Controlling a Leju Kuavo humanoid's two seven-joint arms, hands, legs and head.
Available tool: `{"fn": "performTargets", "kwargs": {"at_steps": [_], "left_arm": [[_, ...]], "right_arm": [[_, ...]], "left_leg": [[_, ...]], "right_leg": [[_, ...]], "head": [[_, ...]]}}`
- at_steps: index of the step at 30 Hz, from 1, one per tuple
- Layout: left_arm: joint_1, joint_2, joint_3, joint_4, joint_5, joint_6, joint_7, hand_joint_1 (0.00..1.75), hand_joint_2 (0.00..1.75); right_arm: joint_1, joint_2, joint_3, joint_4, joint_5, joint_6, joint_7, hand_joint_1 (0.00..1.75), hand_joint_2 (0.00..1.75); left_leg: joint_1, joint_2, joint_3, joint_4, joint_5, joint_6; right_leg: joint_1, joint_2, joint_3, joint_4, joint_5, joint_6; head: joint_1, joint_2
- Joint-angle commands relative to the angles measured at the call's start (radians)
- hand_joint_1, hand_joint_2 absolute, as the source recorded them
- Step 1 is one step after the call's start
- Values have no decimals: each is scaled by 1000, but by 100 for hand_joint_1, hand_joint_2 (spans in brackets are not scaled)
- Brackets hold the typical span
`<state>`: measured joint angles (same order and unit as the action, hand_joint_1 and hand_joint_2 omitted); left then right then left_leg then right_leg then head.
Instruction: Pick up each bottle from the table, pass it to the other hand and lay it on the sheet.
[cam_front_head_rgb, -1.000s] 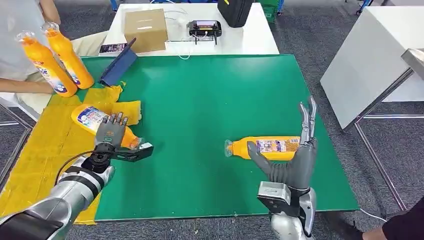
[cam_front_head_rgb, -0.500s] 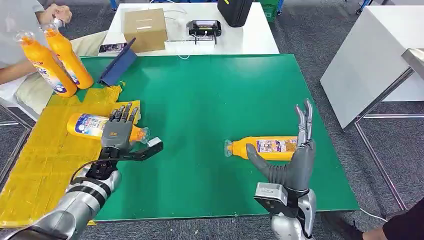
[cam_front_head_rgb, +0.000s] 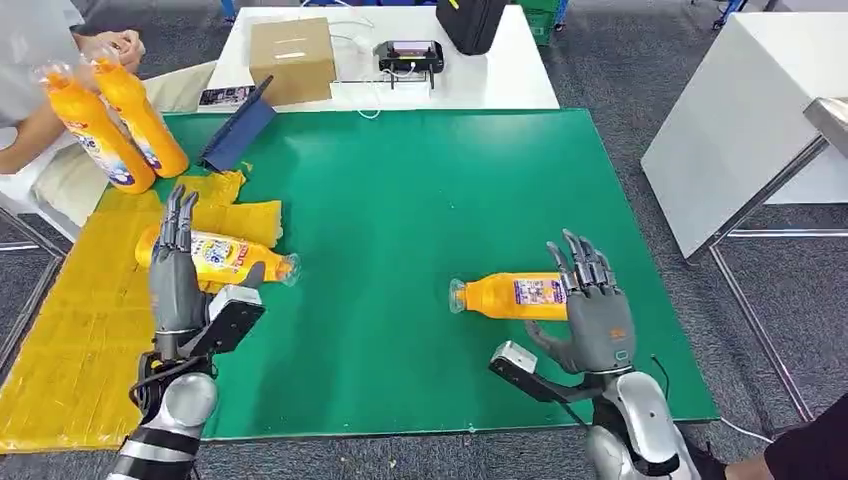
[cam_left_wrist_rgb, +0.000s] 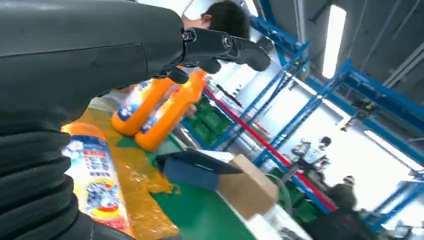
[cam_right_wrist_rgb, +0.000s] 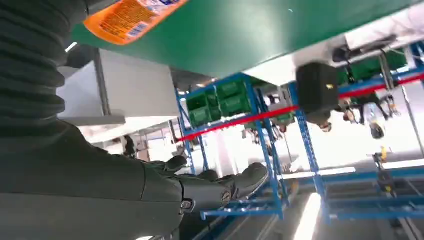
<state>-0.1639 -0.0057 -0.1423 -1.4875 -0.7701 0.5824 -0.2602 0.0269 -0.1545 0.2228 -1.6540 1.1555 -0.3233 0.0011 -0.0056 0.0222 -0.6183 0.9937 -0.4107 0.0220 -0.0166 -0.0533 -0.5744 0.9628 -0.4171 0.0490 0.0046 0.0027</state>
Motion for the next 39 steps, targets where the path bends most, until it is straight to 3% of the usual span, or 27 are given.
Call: {"fn": "performTargets", "kwargs": {"at_steps": [1,10,12,20,39], "left_arm": [[53,5,-23,-118,243,-164,-78,0,175],[54,3,-39,-101,348,-182,-120,0,175],[42,0,-47,-84,357,-187,-126,0,175],[-11,-6,-103,0,364,-212,-118,0,175],[-36,-18,-141,50,374,-222,-105,0,175]], "right_arm": [[-135,-169,-9,291,-46,208,-2,0,175],[-224,-180,-16,523,-81,224,-2,0,175],[-256,-174,-11,577,-72,212,3,0,175],[-411,-119,19,788,-53,162,-20,0,175],[-529,-54,72,940,2,78,-1,0,175]], "left_leg": [[1,0,3,0,-1,0],[1,0,8,0,-3,-2],[0,-1,3,-1,0,0],[1,0,5,0,-1,-1],[0,0,3,0,0,-1]], "right_leg": [[0,4,3,-2,0,-1],[0,8,8,-1,-2,-3],[0,3,3,-1,0,-1],[0,6,5,-1,0,-2],[0,4,3,0,0,-1]], "head": [[1,0],[1,0],[0,0],[0,0],[0,0]]}}
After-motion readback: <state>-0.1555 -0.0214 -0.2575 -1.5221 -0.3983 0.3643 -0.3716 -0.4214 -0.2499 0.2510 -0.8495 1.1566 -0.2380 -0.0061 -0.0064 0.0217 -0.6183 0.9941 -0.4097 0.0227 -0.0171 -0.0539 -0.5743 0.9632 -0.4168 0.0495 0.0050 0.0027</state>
